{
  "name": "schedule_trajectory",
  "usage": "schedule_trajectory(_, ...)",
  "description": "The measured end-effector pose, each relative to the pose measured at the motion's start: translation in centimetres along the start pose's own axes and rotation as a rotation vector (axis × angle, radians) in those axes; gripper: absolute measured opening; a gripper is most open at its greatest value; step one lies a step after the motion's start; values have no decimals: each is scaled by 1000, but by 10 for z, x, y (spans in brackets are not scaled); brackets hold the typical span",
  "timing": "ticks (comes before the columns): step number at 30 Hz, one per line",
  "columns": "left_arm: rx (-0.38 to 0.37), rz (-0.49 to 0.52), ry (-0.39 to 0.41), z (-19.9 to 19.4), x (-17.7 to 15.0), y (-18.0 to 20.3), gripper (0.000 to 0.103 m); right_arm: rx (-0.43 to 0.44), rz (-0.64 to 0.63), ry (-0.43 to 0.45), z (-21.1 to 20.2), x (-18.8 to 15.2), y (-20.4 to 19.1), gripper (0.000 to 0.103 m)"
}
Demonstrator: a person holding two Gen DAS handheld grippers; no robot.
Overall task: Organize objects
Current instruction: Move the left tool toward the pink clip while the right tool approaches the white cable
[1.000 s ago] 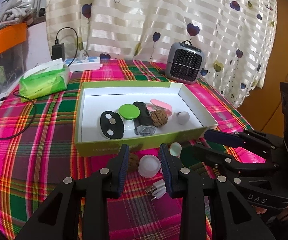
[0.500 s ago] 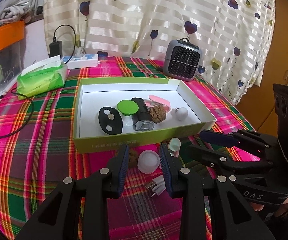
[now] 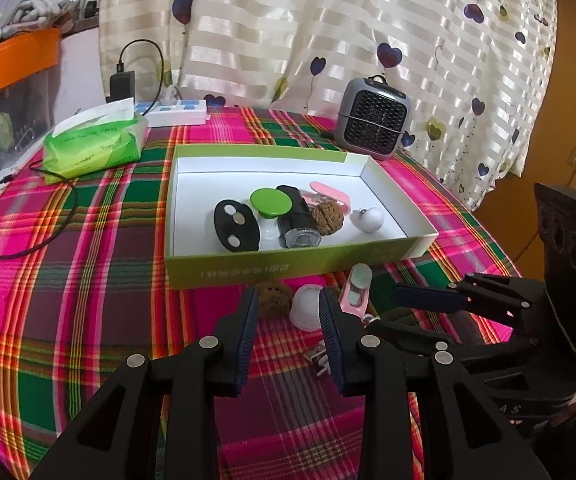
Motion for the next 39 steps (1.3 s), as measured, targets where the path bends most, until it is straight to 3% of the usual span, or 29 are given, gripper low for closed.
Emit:
schedule_trajectory(13,-25,-26,-12,-11,-16,-5,29,44,-97,-53,13,1,-9,43)
schedule_trajectory(22,-25,-54,-6,-25,-25,-13,29,104,-221,-90,7,-16,-36,43)
schedule_trajectory(28,-27,-49,5,-32,-27,-12,29,72,-241,-58,9,-7,-37,43)
schedule_trajectory(33,-23,-49,11,-36,-28,-14,29,63,-269,-87,22,-7,-42,43)
schedule_trajectory(35,-22,-49,8,-35,-28,-14,29,64,-269,-86,21,-8,-42,37)
schedule_trajectory(37,-24,-45,6,-35,-28,-14,29,70,-260,-91,19,-9,-42,13)
schedule_trajectory(39,-25,-35,0,-34,-27,-12,29,66,-263,-88,17,-11,-42,13)
Point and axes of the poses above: each gripper's, at about its wrist camera, not at the fingertips, and z roughly the way its jaws point, y to its right, x to its top, the point moved 5 cm from there along z, roughly the way its jaws point, and after that the axes turned 1 degree about y, right-handed, at the moved point
